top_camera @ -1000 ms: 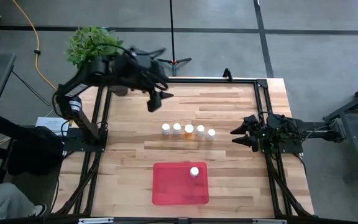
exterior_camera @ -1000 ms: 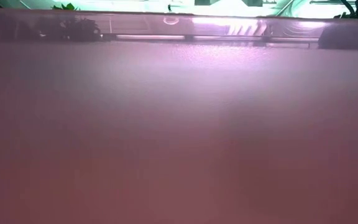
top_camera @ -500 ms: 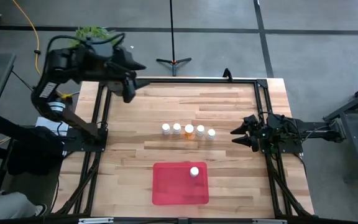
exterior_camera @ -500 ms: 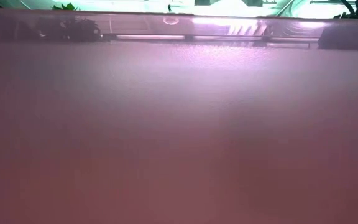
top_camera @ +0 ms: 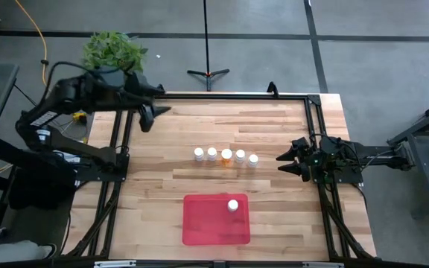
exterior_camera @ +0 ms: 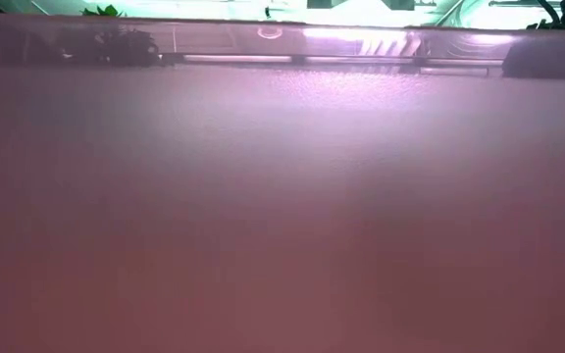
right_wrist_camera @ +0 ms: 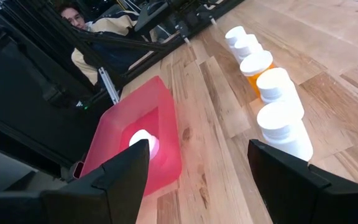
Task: Pick and place pill bottles into a basket
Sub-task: Put the white pill bottle into the red bin
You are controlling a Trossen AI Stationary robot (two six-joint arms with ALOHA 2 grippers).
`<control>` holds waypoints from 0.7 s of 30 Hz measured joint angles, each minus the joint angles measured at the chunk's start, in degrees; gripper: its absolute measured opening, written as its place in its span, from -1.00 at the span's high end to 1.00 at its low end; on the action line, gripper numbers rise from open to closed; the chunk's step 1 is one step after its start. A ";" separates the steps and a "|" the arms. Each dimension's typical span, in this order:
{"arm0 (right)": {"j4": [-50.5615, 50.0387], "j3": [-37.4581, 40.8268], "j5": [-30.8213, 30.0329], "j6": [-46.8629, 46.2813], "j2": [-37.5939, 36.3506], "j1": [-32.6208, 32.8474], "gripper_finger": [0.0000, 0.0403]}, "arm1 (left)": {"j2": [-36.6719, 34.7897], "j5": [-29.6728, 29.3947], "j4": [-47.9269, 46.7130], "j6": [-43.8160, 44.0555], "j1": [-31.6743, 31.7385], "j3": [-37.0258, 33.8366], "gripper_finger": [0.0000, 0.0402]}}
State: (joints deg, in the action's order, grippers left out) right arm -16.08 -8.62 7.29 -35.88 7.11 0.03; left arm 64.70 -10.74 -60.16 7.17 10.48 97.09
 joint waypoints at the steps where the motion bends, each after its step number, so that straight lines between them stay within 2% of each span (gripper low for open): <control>1: -0.02 0.00 0.00 0.00 0.00 0.02 -0.31 | -0.79 0.29 1.43 0.24 0.00 -2.34 -0.58; 5: -0.01 0.00 -0.02 -0.09 0.00 0.01 -0.31 | -2.01 3.00 5.09 0.63 -0.01 -10.19 -0.58; 10: 0.00 0.00 0.00 -0.11 0.00 0.02 -0.31 | -1.71 6.89 8.17 1.31 0.00 -16.07 -0.58; 15: 0.00 0.00 -0.02 -0.11 0.00 0.00 -0.31 | -0.34 8.74 10.44 2.15 0.00 -19.10 -0.58; 21: 0.00 0.00 -0.02 -0.13 0.00 0.01 -0.31 | 1.66 8.93 10.25 2.15 0.00 -19.32 -0.58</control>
State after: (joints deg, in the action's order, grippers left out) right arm -16.08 -8.62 7.27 -36.01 7.11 0.04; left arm 66.36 -1.81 -49.91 9.32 10.48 77.76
